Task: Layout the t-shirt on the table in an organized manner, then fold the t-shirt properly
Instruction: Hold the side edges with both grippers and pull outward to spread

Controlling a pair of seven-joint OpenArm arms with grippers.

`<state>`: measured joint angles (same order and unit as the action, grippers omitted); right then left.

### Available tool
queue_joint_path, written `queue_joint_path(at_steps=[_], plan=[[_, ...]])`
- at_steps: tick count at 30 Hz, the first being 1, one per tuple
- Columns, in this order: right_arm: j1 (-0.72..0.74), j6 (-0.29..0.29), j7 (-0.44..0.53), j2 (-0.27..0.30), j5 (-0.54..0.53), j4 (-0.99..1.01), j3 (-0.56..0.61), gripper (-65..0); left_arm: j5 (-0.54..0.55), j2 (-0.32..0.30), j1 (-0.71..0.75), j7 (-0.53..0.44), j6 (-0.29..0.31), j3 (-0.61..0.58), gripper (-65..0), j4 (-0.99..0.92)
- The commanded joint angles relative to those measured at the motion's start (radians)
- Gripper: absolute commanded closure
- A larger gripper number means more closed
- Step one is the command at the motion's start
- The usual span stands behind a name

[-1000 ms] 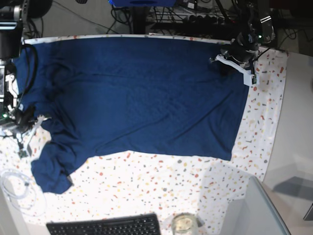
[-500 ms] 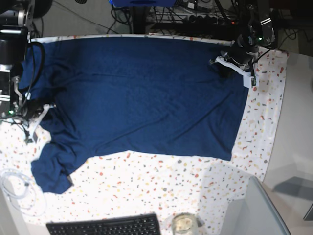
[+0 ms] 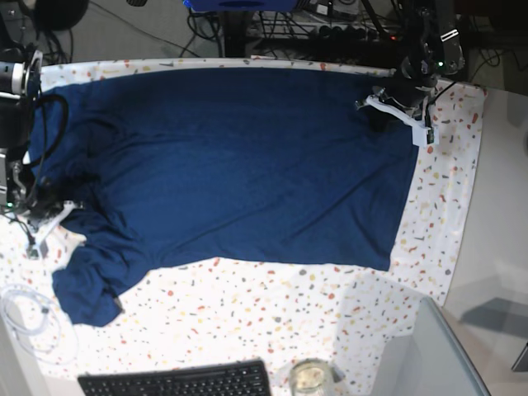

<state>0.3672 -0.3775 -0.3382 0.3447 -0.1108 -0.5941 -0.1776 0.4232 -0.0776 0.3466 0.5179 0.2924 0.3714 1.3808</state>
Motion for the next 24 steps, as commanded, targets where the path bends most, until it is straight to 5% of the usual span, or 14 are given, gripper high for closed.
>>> queue_joint_path(at_steps=[1, 9, 15, 24], plan=[[0.013, 0.028, -0.003, 0.023, 0.016, -0.005, -0.004, -1.4, -0.027, -0.003, 0.004, 0.038, -0.015, -0.001, 0.0, -0.005], [0.005, 0.199, 0.095, 0.035, 0.016, -0.005, -0.006, -1.4, -0.027, -0.003, 0.004, 0.038, -0.015, -0.001, 0.0, -0.005], [-0.107, 0.199, 0.083, 0.026, 0.016, -0.232, 0.003, -2.0, -0.027, -0.003, 0.004, 0.038, -0.015, -0.001, 0.0, -0.001], [-0.201, 0.199, -0.147, -0.006, 0.015, -0.599, -0.004, -2.1, -0.017, 0.009, 0.01, 0.046, -0.015, -0.002, 0.0, 0.131]])
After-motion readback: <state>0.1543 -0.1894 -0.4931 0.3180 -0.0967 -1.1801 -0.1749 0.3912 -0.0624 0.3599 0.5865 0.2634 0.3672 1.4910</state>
